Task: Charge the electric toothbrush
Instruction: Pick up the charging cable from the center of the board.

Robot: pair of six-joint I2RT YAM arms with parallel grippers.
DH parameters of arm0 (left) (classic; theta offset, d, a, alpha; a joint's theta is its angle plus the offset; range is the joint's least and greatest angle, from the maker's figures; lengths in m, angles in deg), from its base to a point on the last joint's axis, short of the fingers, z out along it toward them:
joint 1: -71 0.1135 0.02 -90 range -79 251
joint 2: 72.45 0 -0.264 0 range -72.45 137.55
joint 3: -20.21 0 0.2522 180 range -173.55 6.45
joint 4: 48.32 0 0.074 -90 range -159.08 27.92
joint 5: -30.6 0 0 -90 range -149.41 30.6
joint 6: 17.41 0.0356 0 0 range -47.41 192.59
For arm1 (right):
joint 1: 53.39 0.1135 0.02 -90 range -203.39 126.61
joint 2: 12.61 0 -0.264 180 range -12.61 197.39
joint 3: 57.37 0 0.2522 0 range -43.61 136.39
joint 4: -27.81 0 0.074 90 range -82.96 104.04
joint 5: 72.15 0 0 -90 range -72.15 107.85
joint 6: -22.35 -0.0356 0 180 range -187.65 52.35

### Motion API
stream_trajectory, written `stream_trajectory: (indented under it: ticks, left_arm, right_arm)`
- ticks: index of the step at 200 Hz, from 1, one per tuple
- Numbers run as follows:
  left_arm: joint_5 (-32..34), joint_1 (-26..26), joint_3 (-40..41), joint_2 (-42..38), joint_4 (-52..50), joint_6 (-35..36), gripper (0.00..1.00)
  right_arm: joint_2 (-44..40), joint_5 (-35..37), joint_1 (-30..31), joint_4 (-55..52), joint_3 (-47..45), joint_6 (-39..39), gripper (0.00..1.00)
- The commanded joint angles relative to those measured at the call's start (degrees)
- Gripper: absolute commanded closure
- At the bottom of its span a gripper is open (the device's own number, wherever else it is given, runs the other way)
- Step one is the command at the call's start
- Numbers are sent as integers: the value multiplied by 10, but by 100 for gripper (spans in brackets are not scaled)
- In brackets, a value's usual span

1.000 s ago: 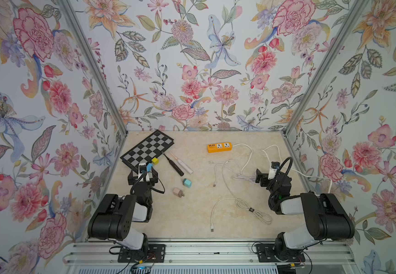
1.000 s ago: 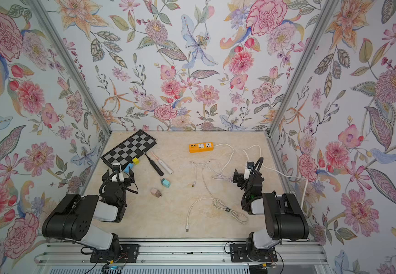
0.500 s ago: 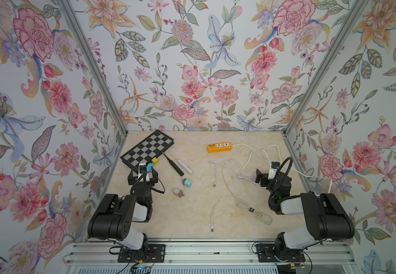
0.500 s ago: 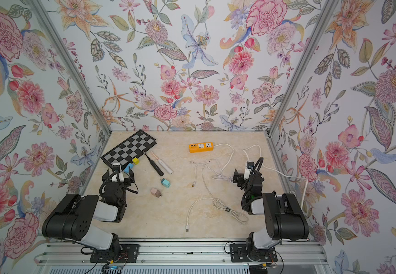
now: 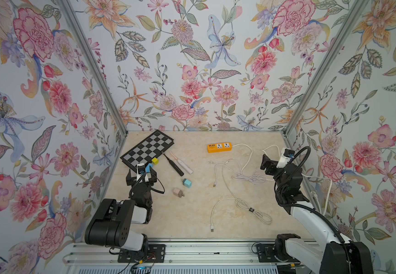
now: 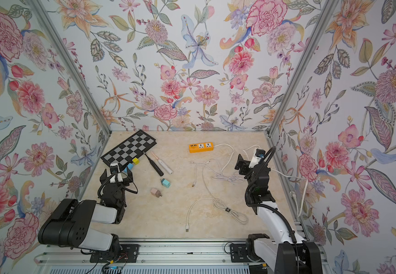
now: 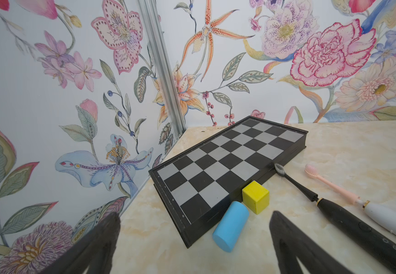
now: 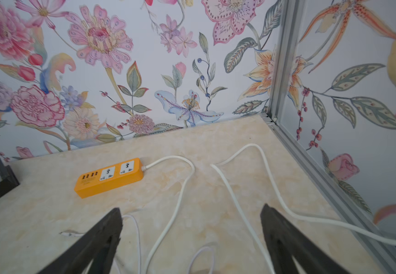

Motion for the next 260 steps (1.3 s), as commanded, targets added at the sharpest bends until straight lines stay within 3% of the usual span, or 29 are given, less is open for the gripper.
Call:
stream_trajectory:
  ticks: [1,32,69,89,116,144,169,216,260]
  left_arm:
    - [72,-45,-27,-90,-75,34,1]
    - [-74,-81,-119,-183,-285,-90,1]
    - [-207,-168,-238,-140,-411,-208,7]
    - [-199,-228,-311,-67,-475,-225,10]
    - [-216,-271,-420,66,-527,-257,18]
    - [-219,-308,-559,224,-627,-241,25]
    - [-188,-338,-648,316,-701,-224,31]
    - [-178,-364,-690,382,-784,-194,45]
    - [-151,-390,-684,399,-829,-172,49]
  right_arm:
    - [-1,-171,8,-179,34,-80,5]
    - [47,-302,35,-192,83,-128,8]
    - [121,-347,81,-191,118,-149,12]
    - [148,-332,84,-190,119,-164,14]
    - [168,-309,81,-190,113,-189,19]
    - [163,-311,78,-190,102,-199,20]
    - [143,-311,68,-196,86,-203,20]
    - [97,-316,50,-221,59,-197,20]
    - [100,-320,47,-228,66,-189,19]
